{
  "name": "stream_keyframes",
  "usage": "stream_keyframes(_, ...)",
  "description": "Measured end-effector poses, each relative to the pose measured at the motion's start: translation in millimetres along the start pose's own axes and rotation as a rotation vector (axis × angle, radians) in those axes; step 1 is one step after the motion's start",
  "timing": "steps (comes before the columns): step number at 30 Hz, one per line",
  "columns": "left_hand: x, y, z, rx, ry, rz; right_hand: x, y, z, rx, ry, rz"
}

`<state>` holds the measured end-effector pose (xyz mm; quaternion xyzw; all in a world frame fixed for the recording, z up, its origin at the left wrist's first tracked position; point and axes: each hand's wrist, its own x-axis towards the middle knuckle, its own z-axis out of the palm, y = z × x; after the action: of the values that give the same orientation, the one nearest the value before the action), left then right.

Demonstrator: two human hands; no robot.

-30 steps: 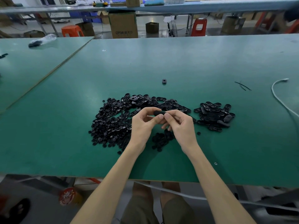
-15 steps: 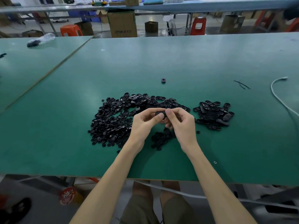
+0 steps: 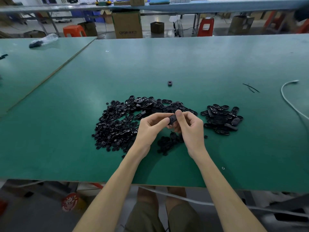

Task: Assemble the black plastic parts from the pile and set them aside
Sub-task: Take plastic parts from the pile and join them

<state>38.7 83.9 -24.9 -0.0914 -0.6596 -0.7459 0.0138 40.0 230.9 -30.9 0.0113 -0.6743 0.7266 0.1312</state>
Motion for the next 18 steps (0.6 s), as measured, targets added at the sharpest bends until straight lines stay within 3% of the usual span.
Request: stream_keyframes(18,1.1,-3.5,-1.6,-0.016,0.001,0.005,2.2,5.0,-1.3,0.010,-0.014,-0.017)
